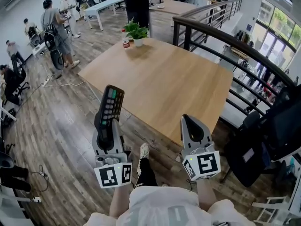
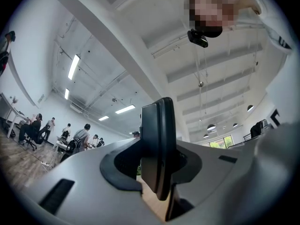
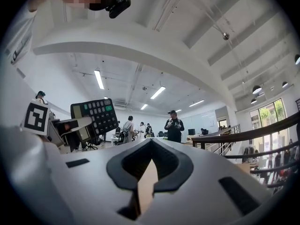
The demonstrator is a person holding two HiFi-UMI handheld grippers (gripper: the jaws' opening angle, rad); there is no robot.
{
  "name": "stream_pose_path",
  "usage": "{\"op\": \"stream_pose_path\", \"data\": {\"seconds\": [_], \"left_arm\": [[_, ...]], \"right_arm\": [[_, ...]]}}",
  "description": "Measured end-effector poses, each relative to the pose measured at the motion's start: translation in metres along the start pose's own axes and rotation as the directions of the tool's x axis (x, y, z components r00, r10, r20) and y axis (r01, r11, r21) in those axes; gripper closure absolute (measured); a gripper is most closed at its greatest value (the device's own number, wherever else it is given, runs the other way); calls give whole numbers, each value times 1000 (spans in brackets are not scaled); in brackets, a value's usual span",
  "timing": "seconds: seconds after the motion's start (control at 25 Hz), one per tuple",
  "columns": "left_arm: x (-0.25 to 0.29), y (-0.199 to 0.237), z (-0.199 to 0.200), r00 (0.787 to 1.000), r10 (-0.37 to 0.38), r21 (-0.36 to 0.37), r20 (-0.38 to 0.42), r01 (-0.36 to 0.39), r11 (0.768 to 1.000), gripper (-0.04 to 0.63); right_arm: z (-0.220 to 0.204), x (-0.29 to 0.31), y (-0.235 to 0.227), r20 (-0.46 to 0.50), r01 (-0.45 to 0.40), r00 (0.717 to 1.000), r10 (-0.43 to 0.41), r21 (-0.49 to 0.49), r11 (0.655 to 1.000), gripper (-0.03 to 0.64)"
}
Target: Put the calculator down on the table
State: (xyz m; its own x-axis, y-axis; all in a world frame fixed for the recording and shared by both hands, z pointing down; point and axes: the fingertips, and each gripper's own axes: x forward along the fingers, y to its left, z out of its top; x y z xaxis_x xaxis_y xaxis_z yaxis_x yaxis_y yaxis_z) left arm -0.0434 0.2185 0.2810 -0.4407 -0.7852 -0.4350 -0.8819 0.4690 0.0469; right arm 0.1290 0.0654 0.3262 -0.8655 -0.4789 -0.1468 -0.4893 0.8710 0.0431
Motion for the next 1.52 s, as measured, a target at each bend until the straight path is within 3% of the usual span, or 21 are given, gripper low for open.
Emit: {"op": "stream_pose_path", "data": {"seconds": [0.16,0.4,0.72,0.92,1.2,1.28,1.36,1.44,1.52], "left_arm": [[58,12,-26,999,-34,-11,5,34,999,476],[157,42,-58,994,-112,-39,-5,112,993,476],[300,86,-88,974,-225,-28,31,226,974,476],[337,89,-112,961,-274,-14,-20,274,962,476],[358,79,-118,935,-347,0,-76,348,938,476],[372,76,-126,912,-395,-22,-112,395,918,477],[384,75,-138,870,-455,-39,-188,456,889,477],[395,73,-150,808,-516,6,-284,540,842,476],[404,69,-164,727,-567,74,-388,637,767,476]], "right_arm": [[1,47,-23,-19,10,1000,-10,2,1000,597],[20,136,-48,-12,86,996,-88,-109,990,597],[24,281,-66,19,132,991,-131,-112,985,597],[15,322,-71,-6,143,990,-144,-101,985,597],[3,330,-78,-63,95,993,-101,-81,992,597],[-3,330,-83,-78,91,992,-97,-84,992,597],[-15,328,-86,-109,86,990,-94,-80,993,597],[-26,322,-90,-139,87,986,-96,-69,994,597],[-36,316,-96,-170,94,980,-103,-59,994,597]]}}
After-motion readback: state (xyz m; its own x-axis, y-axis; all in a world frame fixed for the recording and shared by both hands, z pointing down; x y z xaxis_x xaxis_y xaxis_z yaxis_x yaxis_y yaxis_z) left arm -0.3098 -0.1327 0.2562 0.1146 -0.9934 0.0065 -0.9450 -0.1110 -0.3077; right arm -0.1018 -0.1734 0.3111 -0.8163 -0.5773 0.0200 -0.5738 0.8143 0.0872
